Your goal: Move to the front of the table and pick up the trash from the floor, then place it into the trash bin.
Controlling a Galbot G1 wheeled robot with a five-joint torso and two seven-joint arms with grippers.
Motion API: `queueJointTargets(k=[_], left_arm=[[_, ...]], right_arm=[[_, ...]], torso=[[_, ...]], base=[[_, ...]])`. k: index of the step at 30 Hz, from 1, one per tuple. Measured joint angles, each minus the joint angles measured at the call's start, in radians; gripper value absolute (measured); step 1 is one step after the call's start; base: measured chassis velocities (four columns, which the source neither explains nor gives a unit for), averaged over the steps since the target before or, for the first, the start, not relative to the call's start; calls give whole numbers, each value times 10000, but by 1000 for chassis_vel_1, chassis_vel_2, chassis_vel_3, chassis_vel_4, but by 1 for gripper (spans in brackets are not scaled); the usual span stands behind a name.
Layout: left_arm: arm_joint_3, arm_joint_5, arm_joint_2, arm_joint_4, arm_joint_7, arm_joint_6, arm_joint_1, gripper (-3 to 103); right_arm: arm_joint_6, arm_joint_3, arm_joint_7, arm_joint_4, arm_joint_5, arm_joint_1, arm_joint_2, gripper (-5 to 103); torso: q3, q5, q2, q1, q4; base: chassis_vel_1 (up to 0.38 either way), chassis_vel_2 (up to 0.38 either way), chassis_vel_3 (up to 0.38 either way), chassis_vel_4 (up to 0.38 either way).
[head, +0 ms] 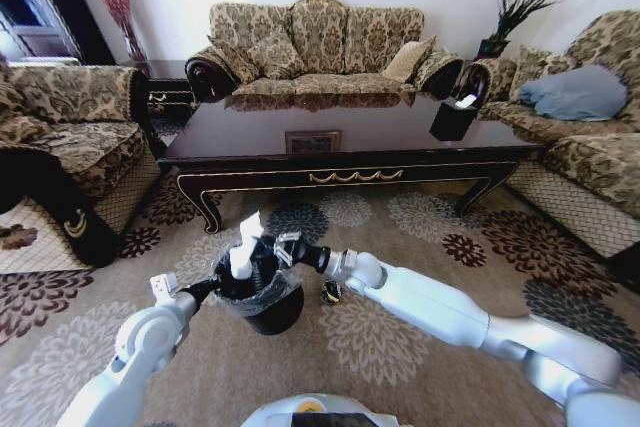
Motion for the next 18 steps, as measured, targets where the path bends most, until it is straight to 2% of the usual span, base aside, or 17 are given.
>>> queueJointTargets(k=[4, 7, 10, 13, 15, 18], left_arm=[[27, -61, 37, 22, -19, 5, -87, 3], [32, -99, 80, 29, -29, 17, -116, 3], [23, -114, 100, 30, -30, 24, -117, 3], [-60, -173, 147, -7, -40, 31, -98, 3], [-97, -184, 159, -27, -41, 31, -76, 3], [-250, -205, 180, -126, -45, 35, 24, 3]], right_arm=[[9, 17, -176, -30, 6, -21, -52, 0], [7, 38, -420, -60, 40, -21, -102, 16], [8, 57, -501, -92, 35, -28, -124, 22], [17, 104, -625, -117, 25, -59, -185, 38], [21, 125, -669, -119, 23, -64, -210, 38], [61, 220, -830, -129, -65, -82, -279, 54]], torso=[[0, -1, 0, 0, -1], [0, -1, 0, 0, 0], [-1, -1, 0, 0, 0], [0, 0, 0, 0, 0], [0, 0, 0, 0, 0], [0, 0, 0, -1, 0]], base=[[0, 0, 0, 0], [0, 0, 0, 0], [0, 0, 0, 0], [0, 0, 0, 0], [0, 0, 0, 0], [0, 0, 0, 0]])
